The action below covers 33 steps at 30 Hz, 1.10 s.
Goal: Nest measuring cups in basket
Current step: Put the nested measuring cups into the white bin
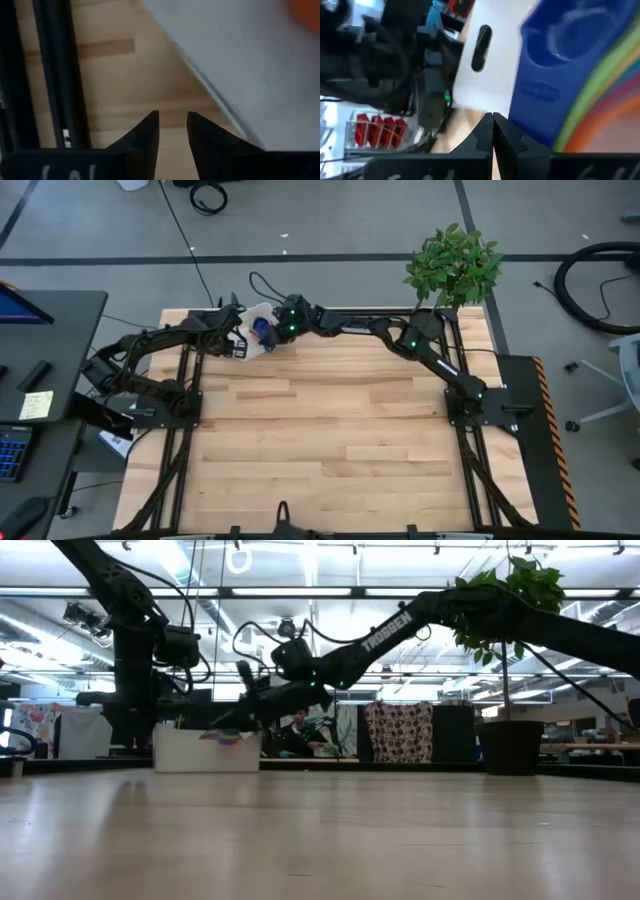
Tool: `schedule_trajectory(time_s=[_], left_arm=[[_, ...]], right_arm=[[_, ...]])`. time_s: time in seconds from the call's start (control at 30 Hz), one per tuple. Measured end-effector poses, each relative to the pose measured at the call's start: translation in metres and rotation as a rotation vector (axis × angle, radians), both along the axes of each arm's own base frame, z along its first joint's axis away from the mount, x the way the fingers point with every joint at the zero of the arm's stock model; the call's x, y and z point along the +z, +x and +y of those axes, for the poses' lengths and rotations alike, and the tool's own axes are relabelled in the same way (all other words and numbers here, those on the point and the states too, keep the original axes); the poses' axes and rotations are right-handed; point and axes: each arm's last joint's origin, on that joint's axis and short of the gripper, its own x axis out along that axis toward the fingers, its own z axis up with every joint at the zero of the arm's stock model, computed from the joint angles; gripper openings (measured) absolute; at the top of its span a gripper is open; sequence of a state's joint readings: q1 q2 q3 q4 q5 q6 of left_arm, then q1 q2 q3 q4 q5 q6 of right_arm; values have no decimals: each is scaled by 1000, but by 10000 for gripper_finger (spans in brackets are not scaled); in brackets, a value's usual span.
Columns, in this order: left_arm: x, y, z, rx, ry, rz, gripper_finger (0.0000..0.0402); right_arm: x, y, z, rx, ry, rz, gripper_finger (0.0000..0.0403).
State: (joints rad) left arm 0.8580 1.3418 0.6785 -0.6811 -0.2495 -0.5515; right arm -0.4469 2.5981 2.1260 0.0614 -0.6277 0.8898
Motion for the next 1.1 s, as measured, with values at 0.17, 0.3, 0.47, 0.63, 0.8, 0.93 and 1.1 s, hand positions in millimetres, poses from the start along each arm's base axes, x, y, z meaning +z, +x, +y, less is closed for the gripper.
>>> schedule_trajectory(time_s=[0.17,0.3,0.47,0.63,0.8,0.93,1.1], left_arm=[[0,9,-9,-70,-5,5,107],[0,17,-16,-113,-14,-18,107],[1,30,-21,-164,2,-81,107],[4,49,-29,-207,28,-213,107],[7,62,-38,-242,59,-282,107],[8,68,-43,-240,74,-307,107],[10,78,-45,-234,113,-379,107]], right_arm=[[3,7,11,-31,-72,-35,10],[4,8,11,-43,-77,-44,10],[5,8,12,-23,-98,-57,10],[7,7,7,-29,-119,-73,10],[8,4,2,-18,-133,-82,10],[8,4,1,-16,-122,-82,10],[9,5,4,-10,-120,-87,10]])
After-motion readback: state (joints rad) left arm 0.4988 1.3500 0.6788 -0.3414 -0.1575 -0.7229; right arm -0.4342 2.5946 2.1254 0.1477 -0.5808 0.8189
